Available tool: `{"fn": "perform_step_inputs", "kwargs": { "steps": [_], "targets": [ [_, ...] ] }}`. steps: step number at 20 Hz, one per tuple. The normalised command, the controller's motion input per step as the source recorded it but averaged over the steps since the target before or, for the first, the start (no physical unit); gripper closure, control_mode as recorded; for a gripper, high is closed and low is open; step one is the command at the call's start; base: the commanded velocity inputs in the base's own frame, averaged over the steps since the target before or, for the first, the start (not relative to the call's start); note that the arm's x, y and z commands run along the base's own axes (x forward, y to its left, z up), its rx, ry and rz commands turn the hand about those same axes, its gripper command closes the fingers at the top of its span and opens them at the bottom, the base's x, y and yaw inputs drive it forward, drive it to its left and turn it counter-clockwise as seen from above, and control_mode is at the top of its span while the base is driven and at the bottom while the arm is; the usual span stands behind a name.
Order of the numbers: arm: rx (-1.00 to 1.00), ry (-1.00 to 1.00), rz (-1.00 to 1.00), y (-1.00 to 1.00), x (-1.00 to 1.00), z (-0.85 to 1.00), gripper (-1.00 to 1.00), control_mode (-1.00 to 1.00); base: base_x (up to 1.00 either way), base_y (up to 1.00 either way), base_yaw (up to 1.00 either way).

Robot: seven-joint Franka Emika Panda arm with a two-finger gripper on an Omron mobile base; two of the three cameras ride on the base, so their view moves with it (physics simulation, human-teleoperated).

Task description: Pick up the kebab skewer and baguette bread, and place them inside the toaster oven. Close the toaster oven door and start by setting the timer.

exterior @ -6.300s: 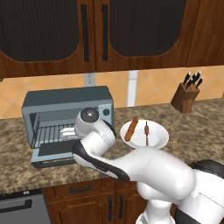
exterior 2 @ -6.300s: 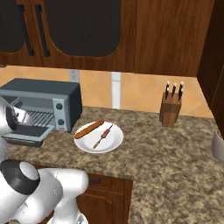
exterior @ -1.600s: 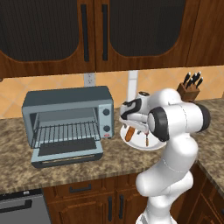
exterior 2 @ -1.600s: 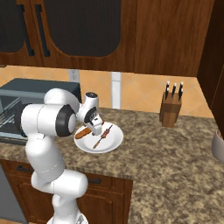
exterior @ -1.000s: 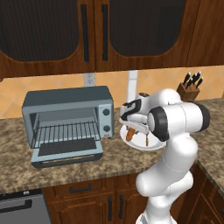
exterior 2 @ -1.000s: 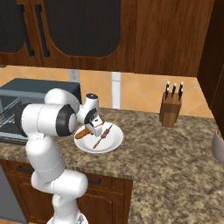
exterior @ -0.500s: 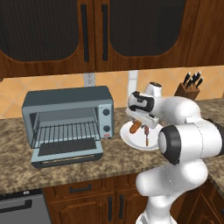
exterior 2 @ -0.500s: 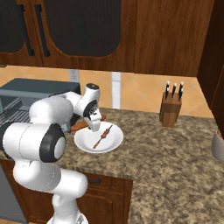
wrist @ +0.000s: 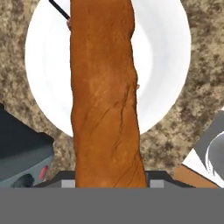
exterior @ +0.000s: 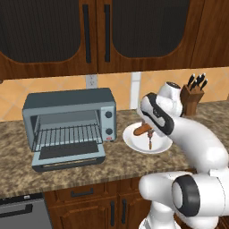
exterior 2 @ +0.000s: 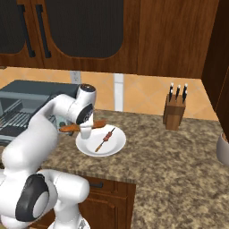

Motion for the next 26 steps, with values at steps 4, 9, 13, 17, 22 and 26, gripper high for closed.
{"fn": "perform_step_inputs", "kwargs": {
  "steps": [4,9,13,17,22,26],
  "targets": [
    [0.06,-0.04,-0.19,0.61,-0.37,0.47,1.00,-1.00,0.00,0.00,0.00],
    [0.05,-0.02,-0.16,0.76,-0.24,0.38,1.00,-1.00,0.00,0.00,0.00],
    [0.02,-0.04,-0.10,0.83,-0.04,0.24,1.00,-1.00,0.00,0.00,0.00],
    [0.00,-0.05,0.00,0.88,-0.02,0.10,1.00,-1.00,0.00,0.00,0.00],
    [0.00,-0.13,-0.01,0.82,-0.05,0.12,1.00,-1.00,0.00,0.00,0.00],
    [0.01,-0.15,-0.05,0.74,0.00,0.15,1.00,-1.00,0.00,0.00,0.00]
  ]
}}
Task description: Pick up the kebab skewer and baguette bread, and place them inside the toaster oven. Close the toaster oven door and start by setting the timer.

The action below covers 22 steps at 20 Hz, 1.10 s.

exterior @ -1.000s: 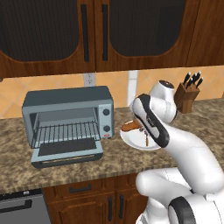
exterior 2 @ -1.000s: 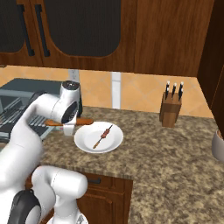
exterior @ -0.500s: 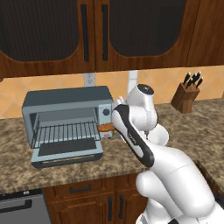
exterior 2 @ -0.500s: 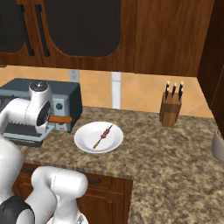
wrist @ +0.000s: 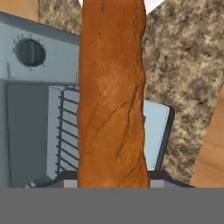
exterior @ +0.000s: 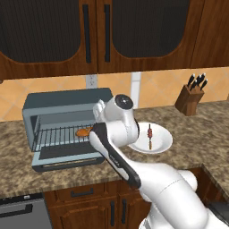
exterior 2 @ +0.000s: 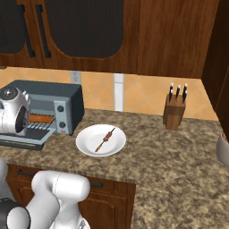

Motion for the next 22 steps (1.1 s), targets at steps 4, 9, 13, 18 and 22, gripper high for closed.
{"fn": "perform_step_inputs", "kwargs": {
  "steps": [4,9,13,18,22],
  "targets": [
    [0.00,-0.10,0.00,0.41,0.07,0.01,1.00,-1.00,0.00,0.00,0.00],
    [0.00,-0.09,-0.02,0.27,0.11,0.00,1.00,-1.00,0.00,0.00,0.00],
    [0.00,-0.07,-0.05,0.38,0.17,0.00,1.00,-1.00,0.00,0.00,0.00],
    [0.00,0.00,0.00,0.22,0.06,0.00,1.00,-1.00,0.00,0.00,0.00],
    [0.00,0.00,0.00,0.11,0.19,0.00,1.00,-1.00,0.00,0.00,0.00]
  ]
}}
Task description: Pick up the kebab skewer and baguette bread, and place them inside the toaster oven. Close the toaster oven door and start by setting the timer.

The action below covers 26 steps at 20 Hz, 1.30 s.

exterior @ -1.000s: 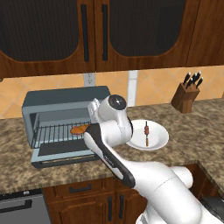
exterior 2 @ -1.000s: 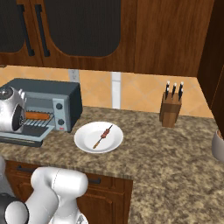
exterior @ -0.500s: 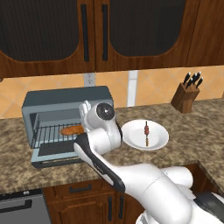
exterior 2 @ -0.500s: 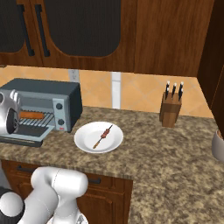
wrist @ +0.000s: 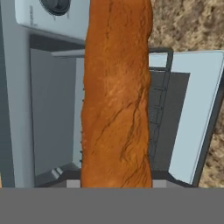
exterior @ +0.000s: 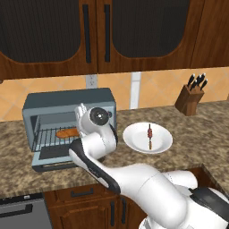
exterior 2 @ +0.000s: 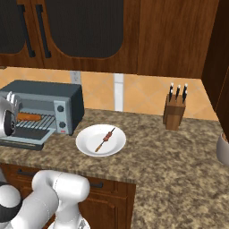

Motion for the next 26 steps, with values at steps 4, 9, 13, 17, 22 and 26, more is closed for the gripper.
{"fn": "perform_step_inputs", "kwargs": {
  "steps": [4,9,13,17,22,26],
  "targets": [
    [0.00,0.00,0.00,0.14,0.43,0.00,1.00,-1.00,0.00,0.00,0.00],
    [0.00,0.00,-0.10,0.00,0.43,0.00,1.00,-1.00,0.00,0.00,0.00],
    [0.00,0.00,-0.14,0.00,0.26,0.00,1.00,-1.00,0.00,0.00,0.00],
    [0.00,0.01,0.00,0.00,0.10,-0.04,1.00,-1.00,0.00,0.00,0.00],
    [0.00,0.04,0.00,0.00,0.09,-0.15,1.00,-1.00,0.00,0.00,0.00],
    [0.00,0.03,0.00,0.00,0.08,-0.26,1.00,-1.00,0.00,0.00,0.00]
  ]
}}
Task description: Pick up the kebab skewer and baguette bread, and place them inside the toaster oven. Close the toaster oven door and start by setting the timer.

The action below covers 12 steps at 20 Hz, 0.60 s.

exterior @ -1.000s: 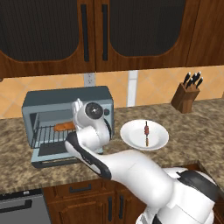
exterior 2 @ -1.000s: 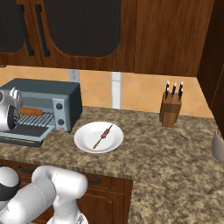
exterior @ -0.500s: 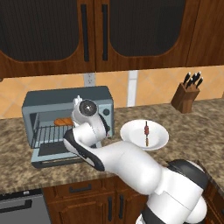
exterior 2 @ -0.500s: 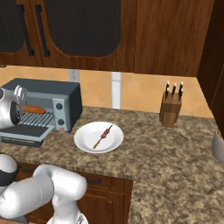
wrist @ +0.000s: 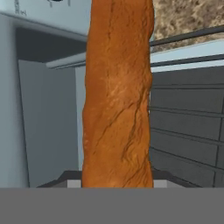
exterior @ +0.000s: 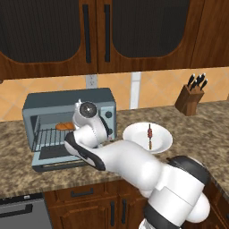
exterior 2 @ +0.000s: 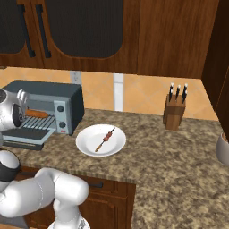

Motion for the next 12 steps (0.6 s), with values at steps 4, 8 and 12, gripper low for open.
{"fn": "perform_step_inputs", "kwargs": {
  "steps": [4,8,12],
  "targets": [
    [0.00,0.01,0.00,0.00,0.24,-0.09,1.00,-1.00,0.00,0.00,0.00],
    [0.00,0.00,0.00,0.00,0.29,-0.05,1.00,-1.00,0.00,0.00,0.00],
    [0.00,0.02,0.00,0.00,0.39,-0.01,1.00,-1.00,0.00,0.00,0.00]
  ]
}}
